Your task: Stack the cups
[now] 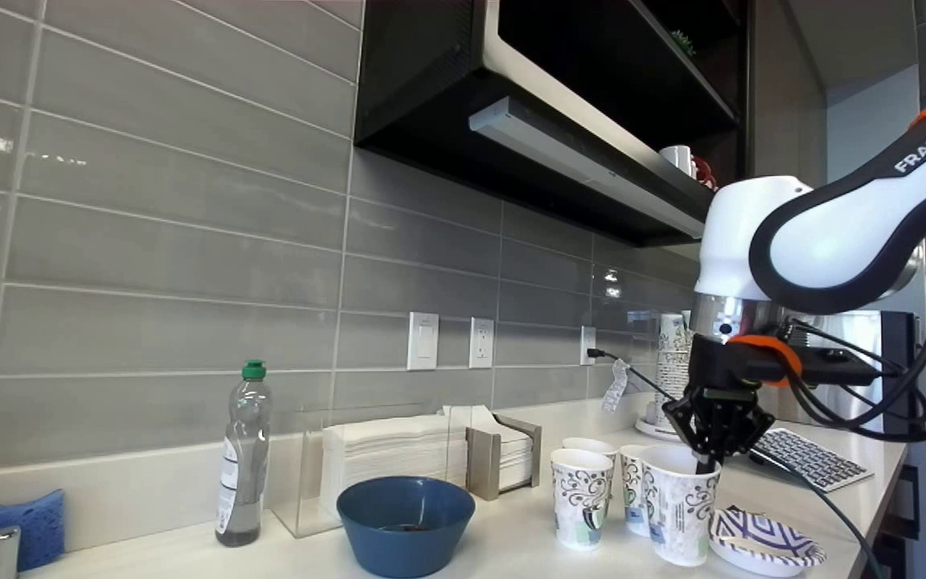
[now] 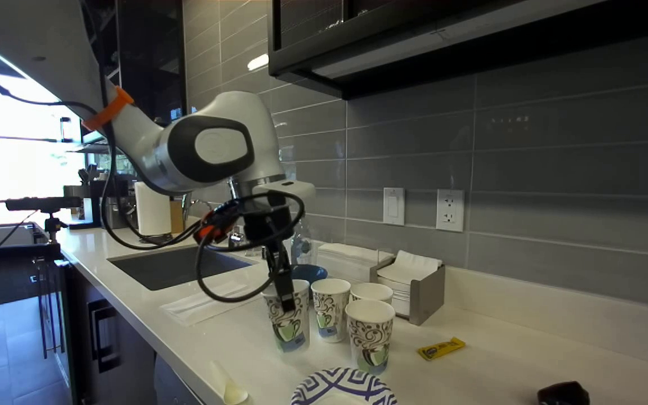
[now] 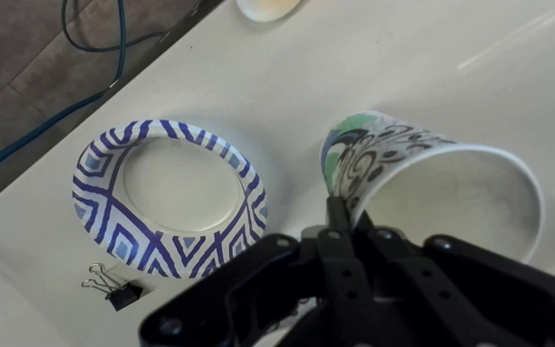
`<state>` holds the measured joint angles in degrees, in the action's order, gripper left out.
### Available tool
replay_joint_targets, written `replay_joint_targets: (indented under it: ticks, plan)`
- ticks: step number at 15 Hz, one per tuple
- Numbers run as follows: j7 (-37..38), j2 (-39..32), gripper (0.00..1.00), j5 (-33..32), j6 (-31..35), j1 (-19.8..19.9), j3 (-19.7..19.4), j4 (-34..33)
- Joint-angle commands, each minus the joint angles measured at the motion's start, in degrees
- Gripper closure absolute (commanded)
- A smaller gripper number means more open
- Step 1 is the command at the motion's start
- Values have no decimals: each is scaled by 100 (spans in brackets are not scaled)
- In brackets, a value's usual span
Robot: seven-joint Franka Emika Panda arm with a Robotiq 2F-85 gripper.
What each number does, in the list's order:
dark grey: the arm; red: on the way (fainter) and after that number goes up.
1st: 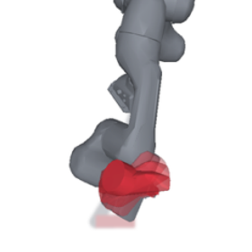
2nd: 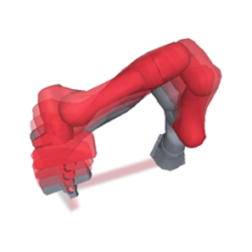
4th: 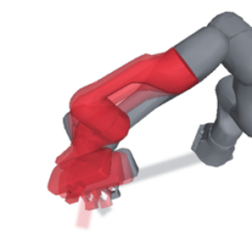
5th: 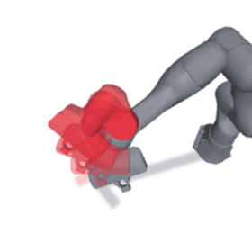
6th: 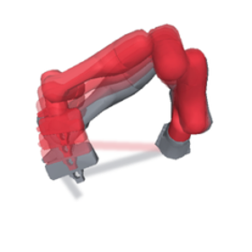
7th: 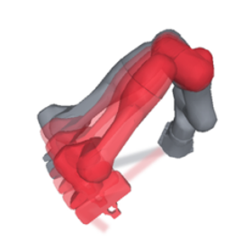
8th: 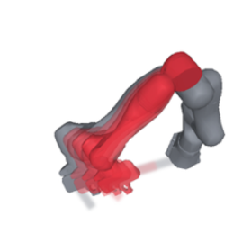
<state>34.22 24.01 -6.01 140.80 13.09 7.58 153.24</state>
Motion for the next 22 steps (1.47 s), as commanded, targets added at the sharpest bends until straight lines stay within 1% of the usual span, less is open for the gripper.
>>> replay_joint_targets:
  ticks: [1,4,7,13,16,22]
  plan:
    - [126,595,99,-174,-586,-124,126,-234]
    - [91,811,99,-333,-909,-110,242,-583]
    - [25,795,99,-489,-966,-108,294,-978]
    - [-221,219,99,-493,-552,-184,222,-1558]
    - [-336,-159,99,-420,-329,-238,161,-1703]
    - [-594,-819,99,-247,-6,-485,-29,-1855]
